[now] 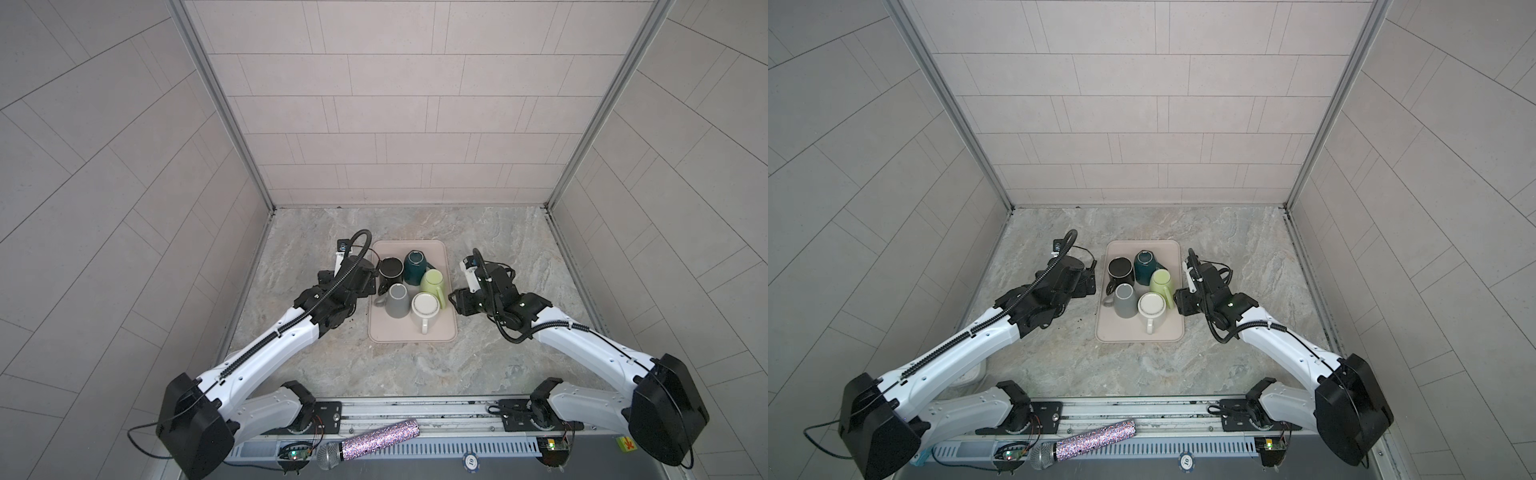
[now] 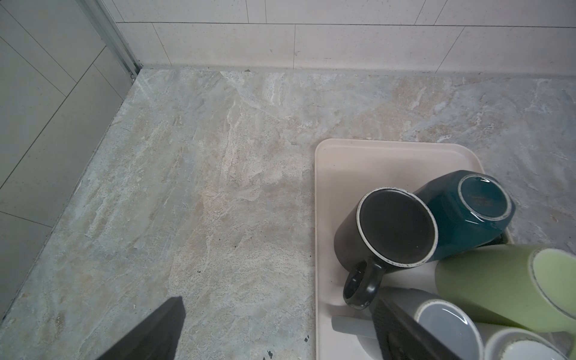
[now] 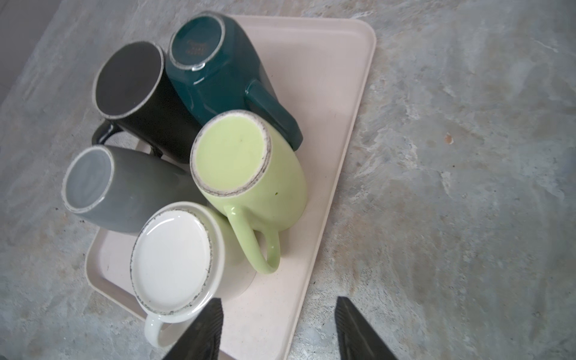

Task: Turn the mug right side up
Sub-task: Pick up the mug from the tray.

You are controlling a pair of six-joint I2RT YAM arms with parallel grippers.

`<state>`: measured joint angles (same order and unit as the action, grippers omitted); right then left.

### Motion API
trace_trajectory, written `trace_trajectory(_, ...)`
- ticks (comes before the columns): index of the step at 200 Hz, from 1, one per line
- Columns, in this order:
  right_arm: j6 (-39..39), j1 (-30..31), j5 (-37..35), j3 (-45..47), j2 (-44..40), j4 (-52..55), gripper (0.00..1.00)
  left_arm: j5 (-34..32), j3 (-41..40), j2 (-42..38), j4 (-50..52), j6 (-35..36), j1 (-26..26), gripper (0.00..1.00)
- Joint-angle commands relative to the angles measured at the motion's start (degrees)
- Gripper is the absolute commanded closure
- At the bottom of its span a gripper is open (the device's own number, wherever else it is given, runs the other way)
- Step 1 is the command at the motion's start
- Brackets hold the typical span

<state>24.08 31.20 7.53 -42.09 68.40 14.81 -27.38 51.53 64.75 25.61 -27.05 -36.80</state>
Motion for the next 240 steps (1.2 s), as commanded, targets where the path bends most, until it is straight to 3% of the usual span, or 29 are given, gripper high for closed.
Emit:
trace_trajectory(1,1.2,0.8,0.1,-0.5,2.2,-0.8,0.48,0.2,1.0,-0.9,0.7,0.7,-0.4,0.00)
trace_trajectory(56,3.5,2.4,-0.3,-4.0,9.7,-2.3,0.59,1.3,0.3,-0.6,0.4,0.1,-0.7,0.00)
trace_trajectory(151,1.1,3.7,-6.9,-12.4,19.6,3.8,0.65,1.0,-1.0,-0.1,-0.6,0.3,-0.8,0.00)
trace_trajectory(217,1.6,3.8,-6.4,-15.9,23.9,4.7,0.78,1.1,-1.3,-0.7,-0.6,0.7,-0.7,0.00)
trace_trajectory(240,1.4,3.8,-6.9,-16.2,23.7,5.0,0.92,1.3,-1.3,-0.4,-0.7,0.5,-0.8,0.00)
